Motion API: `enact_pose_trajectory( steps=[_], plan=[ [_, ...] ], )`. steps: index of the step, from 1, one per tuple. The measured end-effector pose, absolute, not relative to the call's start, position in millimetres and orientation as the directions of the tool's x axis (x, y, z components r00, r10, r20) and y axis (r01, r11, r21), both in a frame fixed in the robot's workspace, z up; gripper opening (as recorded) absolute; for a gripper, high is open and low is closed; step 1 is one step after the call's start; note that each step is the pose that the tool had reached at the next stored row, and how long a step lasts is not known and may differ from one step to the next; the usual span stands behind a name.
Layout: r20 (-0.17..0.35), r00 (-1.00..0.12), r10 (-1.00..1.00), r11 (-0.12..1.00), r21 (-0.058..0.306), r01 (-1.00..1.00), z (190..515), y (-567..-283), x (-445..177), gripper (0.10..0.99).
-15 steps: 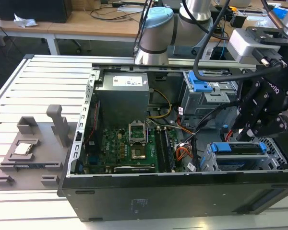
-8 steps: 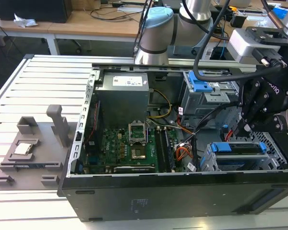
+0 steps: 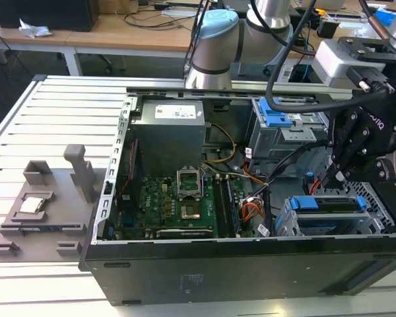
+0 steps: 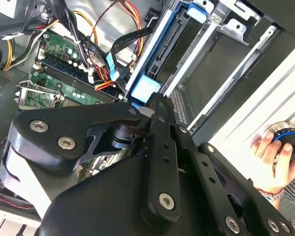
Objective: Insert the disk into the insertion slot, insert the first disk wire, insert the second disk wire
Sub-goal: 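Insert the first disk wire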
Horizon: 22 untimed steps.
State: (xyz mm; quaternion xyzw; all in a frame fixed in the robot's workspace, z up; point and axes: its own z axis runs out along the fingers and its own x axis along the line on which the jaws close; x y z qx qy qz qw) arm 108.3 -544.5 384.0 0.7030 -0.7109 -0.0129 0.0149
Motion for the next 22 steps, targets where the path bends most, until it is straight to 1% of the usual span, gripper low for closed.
enact_pose_trajectory(
  steps=[10, 13, 22],
  plan=[
    [0.005, -0.011, -1.000, 0.011, 0.040, -0.999, 384, -534, 137, 0.106],
    [0.007, -0.010, -1.000, 0.010, 0.040, -0.999, 382, -526, 148, 0.106],
    [0.007, -0.009, -1.000, 0.009, 0.040, -0.999, 379, -524, 152, 0.106]
  ],
)
